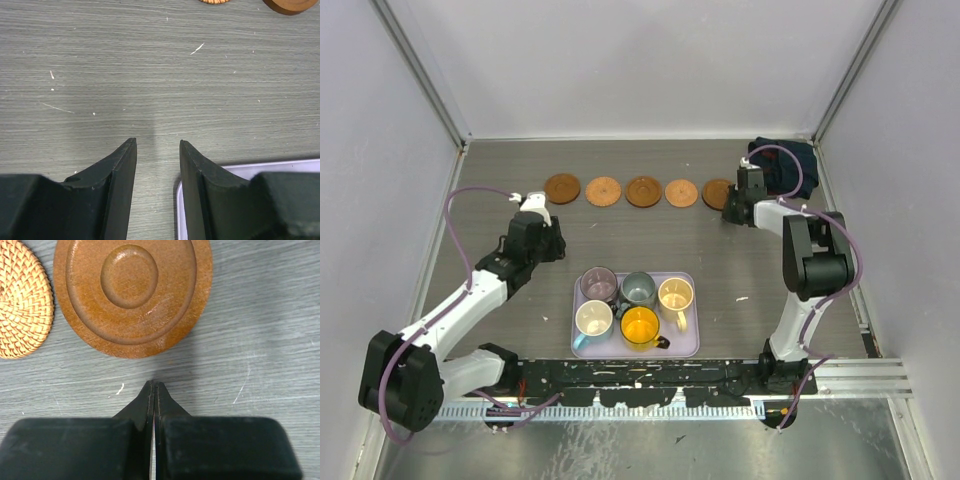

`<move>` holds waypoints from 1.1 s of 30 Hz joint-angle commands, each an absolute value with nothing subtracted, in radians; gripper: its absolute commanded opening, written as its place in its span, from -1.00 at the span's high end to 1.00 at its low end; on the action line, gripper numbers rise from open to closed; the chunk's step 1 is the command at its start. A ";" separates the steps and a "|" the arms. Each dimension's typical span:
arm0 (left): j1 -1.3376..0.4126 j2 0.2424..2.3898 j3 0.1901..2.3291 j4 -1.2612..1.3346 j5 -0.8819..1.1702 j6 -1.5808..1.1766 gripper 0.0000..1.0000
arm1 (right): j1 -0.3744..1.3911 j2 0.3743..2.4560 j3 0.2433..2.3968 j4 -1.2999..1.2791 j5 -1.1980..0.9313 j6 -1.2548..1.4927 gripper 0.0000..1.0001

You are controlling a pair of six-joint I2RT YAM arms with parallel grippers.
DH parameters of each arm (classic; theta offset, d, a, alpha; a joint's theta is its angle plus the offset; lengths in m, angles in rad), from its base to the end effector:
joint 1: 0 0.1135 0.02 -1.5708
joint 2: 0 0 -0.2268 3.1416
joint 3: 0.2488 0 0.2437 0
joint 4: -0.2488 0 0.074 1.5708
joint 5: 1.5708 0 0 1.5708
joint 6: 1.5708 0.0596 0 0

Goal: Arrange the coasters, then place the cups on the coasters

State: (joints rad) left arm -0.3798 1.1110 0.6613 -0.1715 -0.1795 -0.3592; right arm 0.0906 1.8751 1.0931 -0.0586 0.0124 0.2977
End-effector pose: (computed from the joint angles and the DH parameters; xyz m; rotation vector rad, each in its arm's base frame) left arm 0.2510 -0.0887 0.1909 -0.0786 2.1878 -0.2225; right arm 0.3854 0.0343 0.1065 0.2556 2.4043 0.1636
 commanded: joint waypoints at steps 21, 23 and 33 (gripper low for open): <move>-0.382 1.108 0.689 -0.120 -0.195 -0.359 0.19 | 0.100 1.964 1.201 -0.012 0.030 0.301 0.98; -0.382 1.107 0.689 -0.120 -0.196 -0.359 0.18 | 0.100 1.965 1.205 -0.014 0.032 0.301 0.98; -0.382 1.088 0.686 -0.127 -0.190 -0.361 0.19 | 0.115 1.854 1.143 -0.055 0.056 0.316 0.98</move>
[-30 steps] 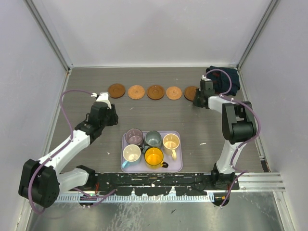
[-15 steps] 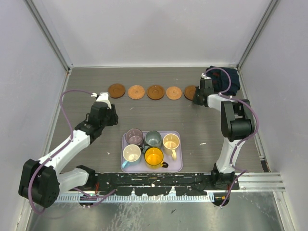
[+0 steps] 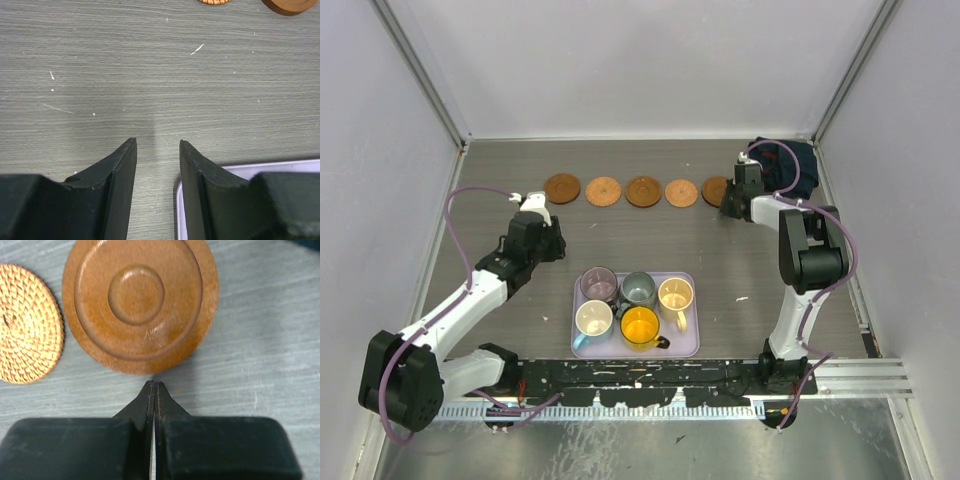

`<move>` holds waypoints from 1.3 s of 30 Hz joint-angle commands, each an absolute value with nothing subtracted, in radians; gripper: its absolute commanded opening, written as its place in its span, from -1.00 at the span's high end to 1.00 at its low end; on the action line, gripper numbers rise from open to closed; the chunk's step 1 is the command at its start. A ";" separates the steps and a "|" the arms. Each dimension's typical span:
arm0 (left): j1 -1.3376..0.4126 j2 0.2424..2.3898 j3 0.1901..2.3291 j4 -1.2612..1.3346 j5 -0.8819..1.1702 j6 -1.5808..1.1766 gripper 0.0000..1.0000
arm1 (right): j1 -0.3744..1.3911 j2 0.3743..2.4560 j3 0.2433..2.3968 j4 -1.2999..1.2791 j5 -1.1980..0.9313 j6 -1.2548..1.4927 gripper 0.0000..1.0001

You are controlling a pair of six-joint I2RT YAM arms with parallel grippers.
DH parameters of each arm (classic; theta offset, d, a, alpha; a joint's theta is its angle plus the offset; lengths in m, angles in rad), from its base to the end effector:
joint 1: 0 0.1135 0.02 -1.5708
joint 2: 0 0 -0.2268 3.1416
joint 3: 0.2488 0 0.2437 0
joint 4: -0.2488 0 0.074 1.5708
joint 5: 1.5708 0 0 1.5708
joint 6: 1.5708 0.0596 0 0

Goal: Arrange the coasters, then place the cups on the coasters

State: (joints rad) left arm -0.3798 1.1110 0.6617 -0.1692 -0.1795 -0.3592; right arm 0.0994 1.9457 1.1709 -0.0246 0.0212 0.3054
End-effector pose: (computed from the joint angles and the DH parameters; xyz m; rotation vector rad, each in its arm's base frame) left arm 0.2512 -0.0888 0.1913 -0.0789 2.1852 -0.2235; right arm 0.4051 0.0391 0.1064 0.2545 2.3628 0.1693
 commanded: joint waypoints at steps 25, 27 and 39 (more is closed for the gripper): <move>-0.383 0.961 0.672 -0.241 -0.107 -0.416 -0.23 | 0.230 1.029 0.881 -0.461 -0.094 0.282 0.43; -0.383 0.936 0.668 -0.264 -0.108 -0.417 -0.30 | 0.276 0.977 0.874 -0.516 -0.068 0.297 0.26; -0.450 0.797 0.610 -0.350 -0.141 -0.460 -0.36 | 0.459 0.749 0.803 -0.706 -0.022 0.410 -0.14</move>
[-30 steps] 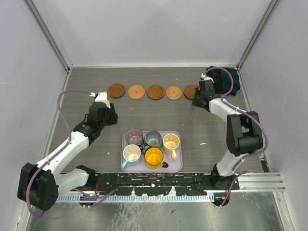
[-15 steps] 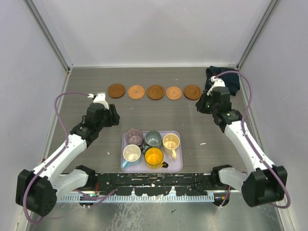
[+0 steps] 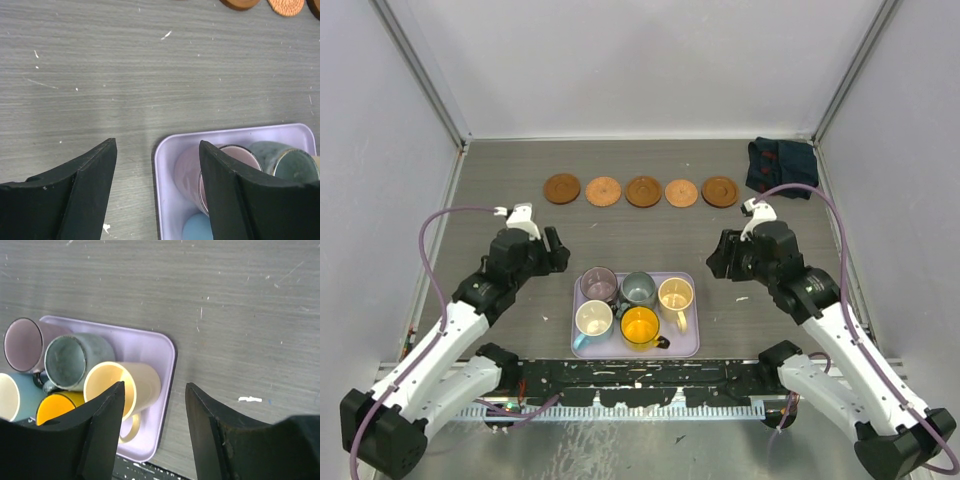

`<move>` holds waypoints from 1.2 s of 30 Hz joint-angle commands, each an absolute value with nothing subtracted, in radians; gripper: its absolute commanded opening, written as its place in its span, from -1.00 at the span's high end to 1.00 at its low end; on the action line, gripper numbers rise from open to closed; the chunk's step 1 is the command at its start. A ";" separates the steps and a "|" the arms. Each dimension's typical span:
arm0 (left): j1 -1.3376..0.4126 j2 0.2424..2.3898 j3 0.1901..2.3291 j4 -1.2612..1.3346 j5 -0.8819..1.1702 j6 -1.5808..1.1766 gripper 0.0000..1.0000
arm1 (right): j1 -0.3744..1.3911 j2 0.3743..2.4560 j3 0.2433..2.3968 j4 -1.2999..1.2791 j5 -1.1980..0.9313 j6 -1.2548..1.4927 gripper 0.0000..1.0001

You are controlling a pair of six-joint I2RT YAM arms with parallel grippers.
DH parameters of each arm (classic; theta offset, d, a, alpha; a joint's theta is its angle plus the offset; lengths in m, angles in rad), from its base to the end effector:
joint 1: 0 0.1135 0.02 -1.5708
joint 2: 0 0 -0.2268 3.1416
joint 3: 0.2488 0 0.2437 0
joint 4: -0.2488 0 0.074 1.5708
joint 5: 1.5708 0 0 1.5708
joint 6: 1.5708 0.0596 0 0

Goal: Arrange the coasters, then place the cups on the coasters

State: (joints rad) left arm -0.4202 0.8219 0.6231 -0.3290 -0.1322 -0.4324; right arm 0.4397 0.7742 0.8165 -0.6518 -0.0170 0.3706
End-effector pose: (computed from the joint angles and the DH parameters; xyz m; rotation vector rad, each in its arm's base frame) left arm 0.2077 -0.0842 0.2248 -0.0933 2.1137 -0.3749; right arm 0.1813 0.0864 0.2655 -0.0865 2.2188 0.4737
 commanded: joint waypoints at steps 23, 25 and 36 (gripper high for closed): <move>-0.632 0.727 0.544 -0.409 -0.319 -0.493 -0.37 | 1.019 0.877 0.726 -0.676 0.237 0.581 -0.24; -0.631 0.714 0.539 -0.412 -0.321 -0.499 -0.38 | 1.056 0.924 0.735 -0.674 0.275 0.586 -0.25; -0.632 0.693 0.534 -0.417 -0.336 -0.497 -0.39 | 1.114 1.074 0.747 -0.629 0.347 0.621 -0.24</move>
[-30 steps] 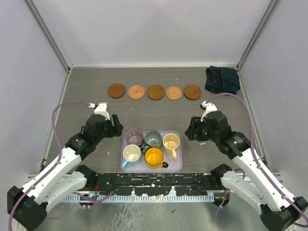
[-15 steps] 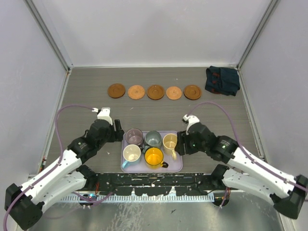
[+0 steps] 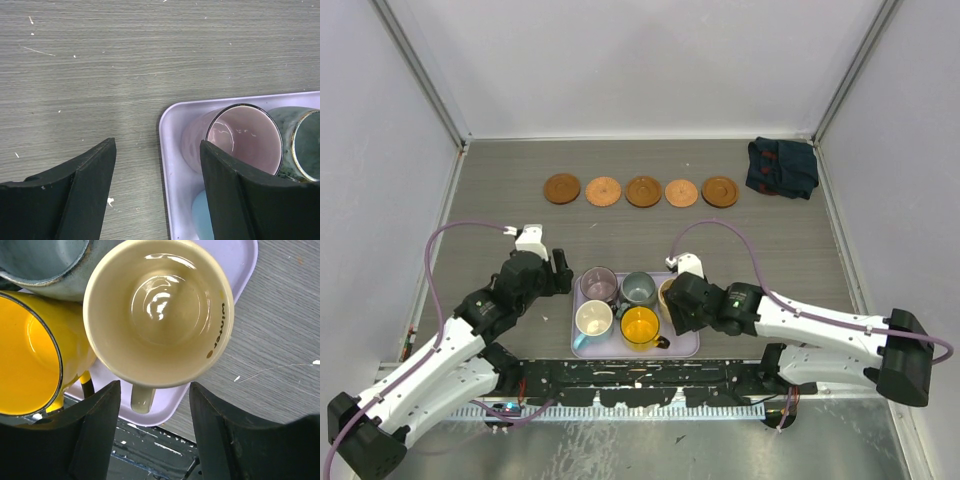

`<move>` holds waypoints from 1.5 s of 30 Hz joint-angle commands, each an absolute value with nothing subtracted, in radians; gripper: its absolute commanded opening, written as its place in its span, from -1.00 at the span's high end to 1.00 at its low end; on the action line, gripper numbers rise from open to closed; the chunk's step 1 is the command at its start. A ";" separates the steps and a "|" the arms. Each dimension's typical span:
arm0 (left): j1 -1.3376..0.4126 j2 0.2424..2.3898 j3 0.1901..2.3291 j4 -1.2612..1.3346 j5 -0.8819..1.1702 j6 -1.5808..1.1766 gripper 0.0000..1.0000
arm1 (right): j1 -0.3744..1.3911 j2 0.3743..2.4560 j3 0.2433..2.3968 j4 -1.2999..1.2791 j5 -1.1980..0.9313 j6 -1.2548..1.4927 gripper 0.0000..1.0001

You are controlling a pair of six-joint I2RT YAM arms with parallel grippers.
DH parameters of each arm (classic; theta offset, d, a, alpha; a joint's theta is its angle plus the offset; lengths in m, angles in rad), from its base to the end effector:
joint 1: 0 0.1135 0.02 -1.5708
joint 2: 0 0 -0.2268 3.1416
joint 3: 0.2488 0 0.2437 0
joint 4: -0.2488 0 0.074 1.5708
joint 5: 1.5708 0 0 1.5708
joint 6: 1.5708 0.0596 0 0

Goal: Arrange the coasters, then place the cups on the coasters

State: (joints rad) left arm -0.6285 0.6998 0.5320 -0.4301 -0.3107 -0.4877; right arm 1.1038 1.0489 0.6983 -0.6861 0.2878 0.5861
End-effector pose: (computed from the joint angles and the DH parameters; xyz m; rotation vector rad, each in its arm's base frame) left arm 0.1704 -0.1014 0.2057 -0.0263 2.1529 -0.3159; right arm 0.1124 0.1854 0.1725 -0.5579 2.5042 0.2780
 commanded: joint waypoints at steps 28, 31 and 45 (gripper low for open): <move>-0.632 0.659 0.514 -0.428 -0.343 -0.474 -0.40 | 1.216 1.188 0.691 -0.612 0.537 0.827 0.05; -0.632 0.656 0.515 -0.434 -0.344 -0.475 -0.40 | 1.218 1.195 0.685 -0.612 0.537 0.836 0.09; -0.631 0.666 0.511 -0.427 -0.342 -0.474 -0.40 | 1.221 1.249 0.685 -0.598 0.530 0.844 0.19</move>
State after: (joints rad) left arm -0.6285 0.6674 0.5133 -0.4465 -0.3210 -0.4820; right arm 1.2163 1.2331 0.6785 -0.6239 0.4870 0.8196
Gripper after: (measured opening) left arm 0.698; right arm 0.418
